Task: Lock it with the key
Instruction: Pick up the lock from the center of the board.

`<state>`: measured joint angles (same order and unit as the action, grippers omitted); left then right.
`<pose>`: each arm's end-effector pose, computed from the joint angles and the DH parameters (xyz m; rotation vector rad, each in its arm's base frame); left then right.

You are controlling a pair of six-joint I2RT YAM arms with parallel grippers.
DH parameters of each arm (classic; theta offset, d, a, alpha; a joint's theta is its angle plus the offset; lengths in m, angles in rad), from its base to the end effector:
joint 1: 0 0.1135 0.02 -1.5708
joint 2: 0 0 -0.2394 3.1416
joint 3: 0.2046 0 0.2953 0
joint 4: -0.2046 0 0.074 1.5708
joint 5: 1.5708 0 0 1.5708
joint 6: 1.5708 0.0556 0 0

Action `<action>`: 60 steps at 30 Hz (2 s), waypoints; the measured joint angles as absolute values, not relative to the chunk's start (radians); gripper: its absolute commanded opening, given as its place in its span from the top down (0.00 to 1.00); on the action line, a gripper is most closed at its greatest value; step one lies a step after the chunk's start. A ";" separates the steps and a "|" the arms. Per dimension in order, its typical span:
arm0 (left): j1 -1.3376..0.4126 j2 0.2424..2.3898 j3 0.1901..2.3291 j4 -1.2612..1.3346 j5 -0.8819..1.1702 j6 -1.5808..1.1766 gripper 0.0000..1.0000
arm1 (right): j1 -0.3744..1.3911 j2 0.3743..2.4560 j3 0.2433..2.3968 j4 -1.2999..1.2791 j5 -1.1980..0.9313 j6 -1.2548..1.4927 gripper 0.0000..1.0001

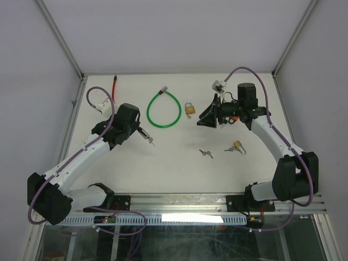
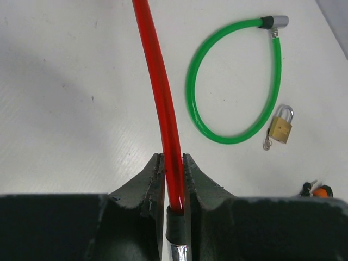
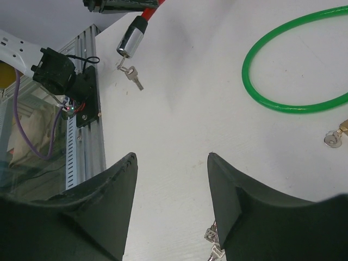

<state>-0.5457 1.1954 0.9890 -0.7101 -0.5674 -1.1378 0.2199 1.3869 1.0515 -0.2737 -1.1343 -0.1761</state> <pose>0.2729 -0.1307 0.2398 -0.8873 2.1302 -0.1352 0.3296 0.1253 0.2546 -0.9979 1.7477 1.2380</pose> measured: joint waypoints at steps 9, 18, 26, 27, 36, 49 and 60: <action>-0.614 1.009 0.964 -0.702 -0.604 -1.092 1.00 | 0.220 1.387 1.042 -0.265 -1.163 -0.173 0.43; -0.665 0.902 0.920 -0.630 -0.596 -1.018 1.00 | 0.220 1.387 1.032 -0.256 -1.180 -0.173 0.43; -0.670 0.807 0.876 -0.560 -0.566 -0.971 1.00 | 0.220 1.387 1.032 -0.243 -1.191 -0.173 0.43; -0.673 0.801 0.872 -0.548 -0.561 -0.967 1.00 | 0.220 1.387 1.032 -0.243 -1.191 -0.173 0.43; -0.675 0.802 0.850 -0.497 -0.511 -0.949 1.00 | 0.258 1.387 1.005 -0.211 -1.190 -0.174 0.41; -0.675 0.807 0.798 -0.463 -0.490 -0.949 1.00 | 0.550 1.499 1.114 -0.041 -1.145 0.036 0.16; -0.682 0.842 0.772 -0.424 -0.466 -0.955 1.00 | 0.730 1.530 1.129 0.118 -0.870 0.451 0.12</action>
<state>-0.6819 0.8421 0.7723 -0.4240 -0.4656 -0.9546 0.7303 1.5299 1.1286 0.1184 -0.8700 0.4507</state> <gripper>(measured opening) 0.148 0.902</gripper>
